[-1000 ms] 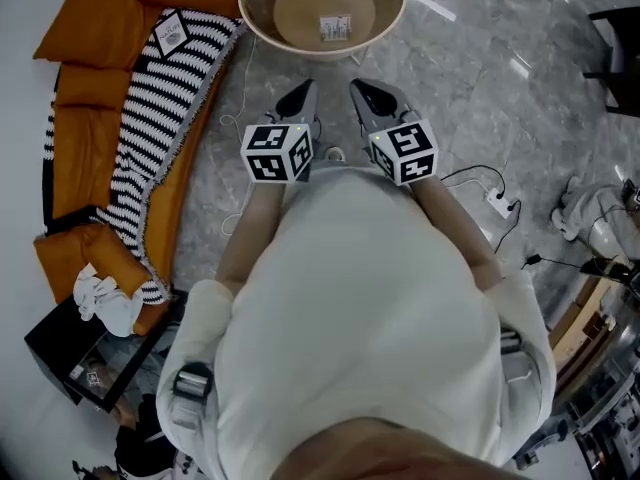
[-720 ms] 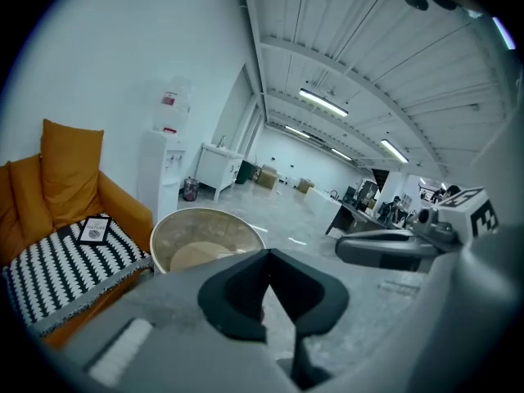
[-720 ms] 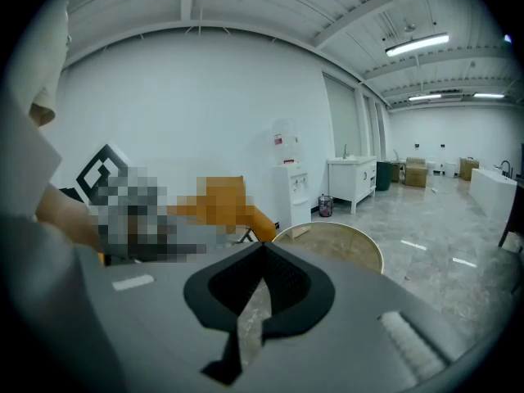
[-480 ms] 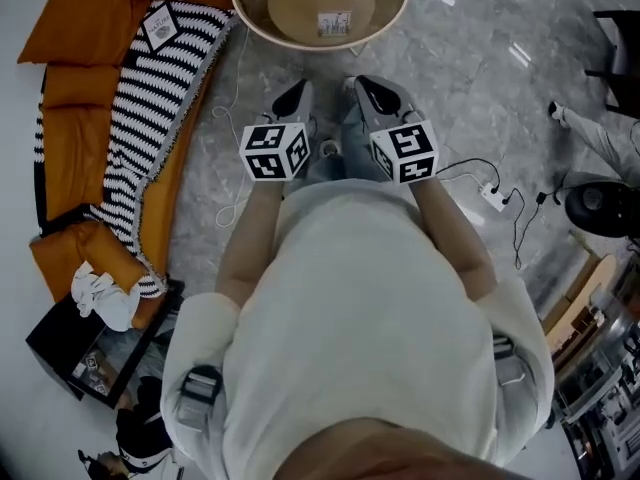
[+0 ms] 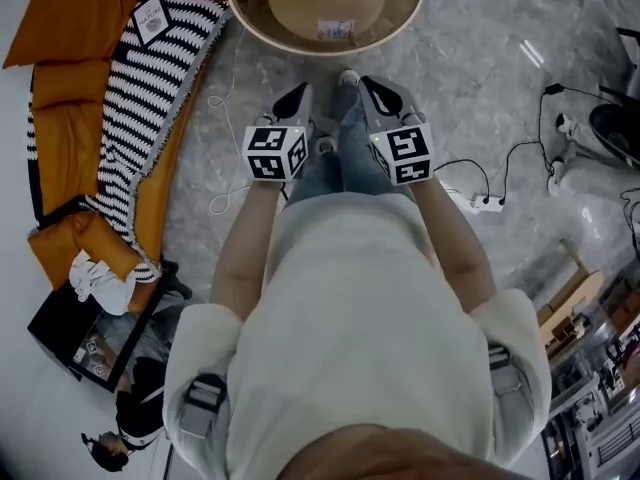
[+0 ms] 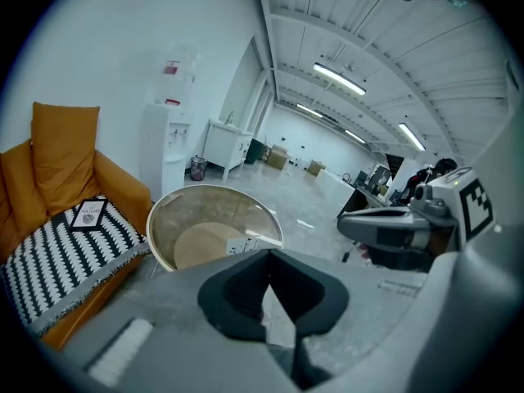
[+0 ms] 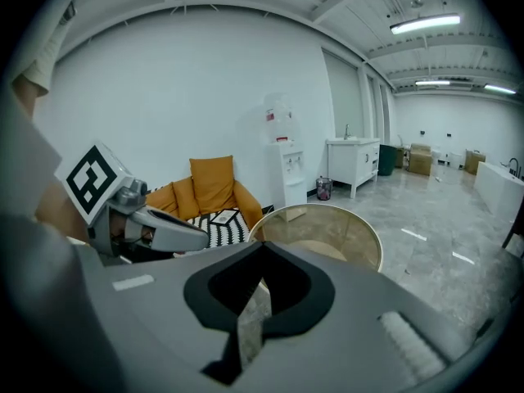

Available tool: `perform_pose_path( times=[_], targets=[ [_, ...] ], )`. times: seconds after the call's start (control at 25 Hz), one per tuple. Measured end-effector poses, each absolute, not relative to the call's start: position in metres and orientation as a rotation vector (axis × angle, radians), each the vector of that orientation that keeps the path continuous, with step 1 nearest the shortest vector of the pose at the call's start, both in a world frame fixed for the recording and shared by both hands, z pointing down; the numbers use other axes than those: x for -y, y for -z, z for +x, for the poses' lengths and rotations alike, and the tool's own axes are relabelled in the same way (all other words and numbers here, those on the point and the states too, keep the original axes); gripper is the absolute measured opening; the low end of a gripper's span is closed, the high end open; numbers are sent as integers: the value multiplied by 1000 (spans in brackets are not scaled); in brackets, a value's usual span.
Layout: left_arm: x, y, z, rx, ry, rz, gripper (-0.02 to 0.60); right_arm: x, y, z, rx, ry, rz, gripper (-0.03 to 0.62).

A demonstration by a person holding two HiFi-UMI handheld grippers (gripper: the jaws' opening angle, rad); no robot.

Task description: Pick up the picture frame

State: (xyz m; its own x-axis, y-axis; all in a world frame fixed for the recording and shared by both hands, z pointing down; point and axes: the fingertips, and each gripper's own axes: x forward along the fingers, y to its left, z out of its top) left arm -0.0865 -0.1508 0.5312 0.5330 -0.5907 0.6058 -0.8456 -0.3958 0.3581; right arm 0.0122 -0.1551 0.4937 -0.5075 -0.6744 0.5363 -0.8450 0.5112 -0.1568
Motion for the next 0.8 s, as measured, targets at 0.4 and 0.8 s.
perform_pose_path(
  times=[0.4,0.8],
  targets=[
    [201,-613,-74,1150,-604,2044,0,210,-573,19,2300,-670,1196,0],
    [243,-692,-71,1129,-696,2002,0,241,-656,24,2224,-751,1149,0]
  ],
)
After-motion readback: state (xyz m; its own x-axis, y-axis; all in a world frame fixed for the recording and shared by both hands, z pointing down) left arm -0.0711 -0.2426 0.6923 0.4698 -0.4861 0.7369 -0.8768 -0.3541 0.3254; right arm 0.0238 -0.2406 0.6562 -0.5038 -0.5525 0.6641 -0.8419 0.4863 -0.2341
